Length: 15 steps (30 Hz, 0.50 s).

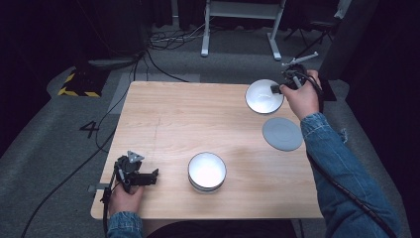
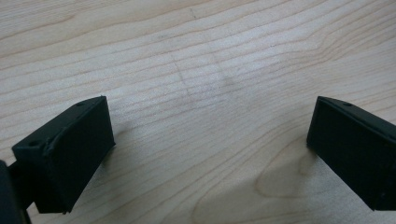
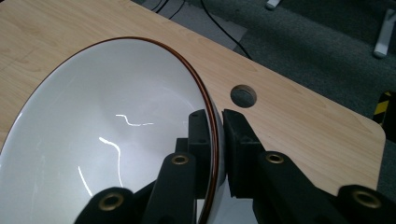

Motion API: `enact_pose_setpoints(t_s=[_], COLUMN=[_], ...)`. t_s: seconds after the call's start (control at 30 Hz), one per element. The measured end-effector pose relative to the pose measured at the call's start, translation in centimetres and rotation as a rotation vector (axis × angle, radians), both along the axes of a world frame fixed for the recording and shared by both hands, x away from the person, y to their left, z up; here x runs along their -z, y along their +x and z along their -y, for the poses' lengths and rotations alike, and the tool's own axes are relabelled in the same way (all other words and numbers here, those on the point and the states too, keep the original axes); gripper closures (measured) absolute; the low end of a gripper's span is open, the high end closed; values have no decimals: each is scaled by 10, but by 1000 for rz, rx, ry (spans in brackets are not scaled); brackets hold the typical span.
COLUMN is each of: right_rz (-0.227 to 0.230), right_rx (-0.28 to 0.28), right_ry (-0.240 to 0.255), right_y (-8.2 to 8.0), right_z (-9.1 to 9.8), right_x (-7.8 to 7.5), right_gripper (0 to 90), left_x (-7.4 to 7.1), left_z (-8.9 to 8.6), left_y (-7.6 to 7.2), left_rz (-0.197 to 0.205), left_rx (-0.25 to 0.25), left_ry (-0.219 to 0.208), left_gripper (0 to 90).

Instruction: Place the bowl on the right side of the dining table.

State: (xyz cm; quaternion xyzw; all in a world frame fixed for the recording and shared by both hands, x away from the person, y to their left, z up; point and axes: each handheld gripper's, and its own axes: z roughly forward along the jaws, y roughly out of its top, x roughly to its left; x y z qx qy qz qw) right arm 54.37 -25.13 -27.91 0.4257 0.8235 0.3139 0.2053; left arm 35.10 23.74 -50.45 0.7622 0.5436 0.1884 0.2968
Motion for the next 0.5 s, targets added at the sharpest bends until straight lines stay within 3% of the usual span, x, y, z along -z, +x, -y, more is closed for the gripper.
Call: enact_pose_setpoints(t_s=[0.5], right_rz=[-18], right_rx=[131], right_ry=[20], right_y=[12], right_z=[49], right_x=[7], right_gripper=[819], left_x=[0], left_z=[0], left_y=[0], left_rz=[0], left_rx=[1], left_ry=[1], left_gripper=[8])
